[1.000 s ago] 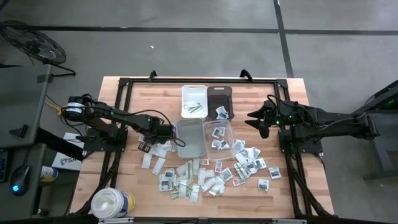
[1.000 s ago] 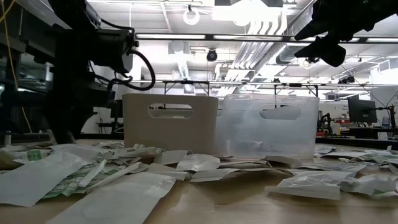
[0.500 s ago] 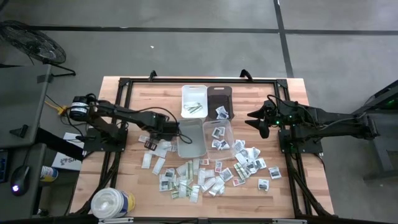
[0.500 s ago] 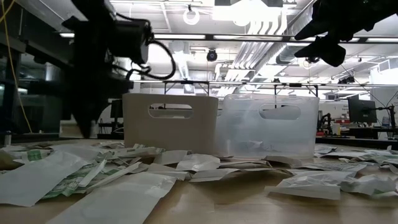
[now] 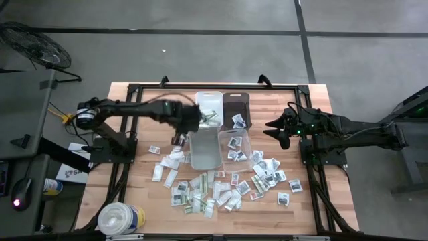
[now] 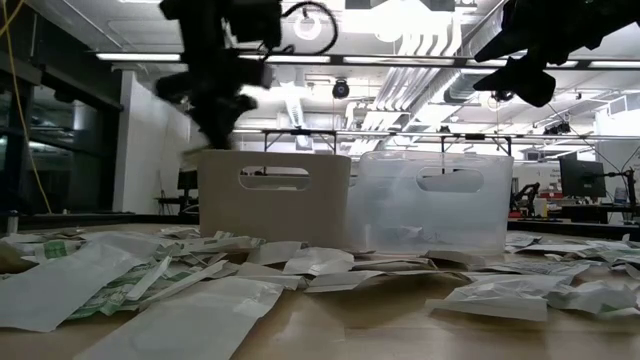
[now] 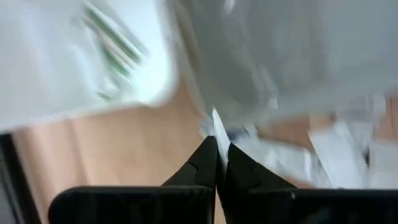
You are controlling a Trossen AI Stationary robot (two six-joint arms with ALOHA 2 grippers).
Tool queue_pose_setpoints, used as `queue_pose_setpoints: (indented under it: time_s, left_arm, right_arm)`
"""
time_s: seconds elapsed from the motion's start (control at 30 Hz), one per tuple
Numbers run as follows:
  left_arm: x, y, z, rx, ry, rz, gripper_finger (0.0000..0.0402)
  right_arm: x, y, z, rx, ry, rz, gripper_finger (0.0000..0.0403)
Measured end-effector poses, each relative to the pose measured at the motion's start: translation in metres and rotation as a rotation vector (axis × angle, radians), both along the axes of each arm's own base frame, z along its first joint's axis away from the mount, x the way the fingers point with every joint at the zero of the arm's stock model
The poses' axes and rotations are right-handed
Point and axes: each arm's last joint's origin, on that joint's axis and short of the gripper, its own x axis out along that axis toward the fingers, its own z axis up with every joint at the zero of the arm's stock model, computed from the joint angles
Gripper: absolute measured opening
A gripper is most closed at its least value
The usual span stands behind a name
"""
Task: Pick & Place First Aid Supplies
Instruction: Put the green bandage pack into the white bin
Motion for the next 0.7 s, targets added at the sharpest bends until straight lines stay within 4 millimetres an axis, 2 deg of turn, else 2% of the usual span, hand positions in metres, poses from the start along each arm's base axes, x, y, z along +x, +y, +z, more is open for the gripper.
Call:
queue_pose_setpoints:
  time_s: [0.17,0.33,0.47,0.7]
  left_arm:
    - [0.015,0.033,0.026,-0.059,-0.278,0.105,0.0001]
    - [0.029,0.063,0.035,-0.134,-0.549,0.185,0.0001]
    - [0.038,0.081,0.028,-0.189,-0.631,0.264,0.0001]
    - [0.05,0.096,-0.002,-0.293,-0.591,0.371,0.0002]
  right_arm:
    - [0.0,0.0,0.0,-0.001,0.0,0.001,0.0222]
    - [0.0,0.0,0.0,-0.008,0.001,0.002,0.0222]
    - [0.0,0.0,0.0,-0.011,0.002,0.002,0.0222]
    - [0.0,0.0,0.0,-0.014,0.002,0.004,0.0222]
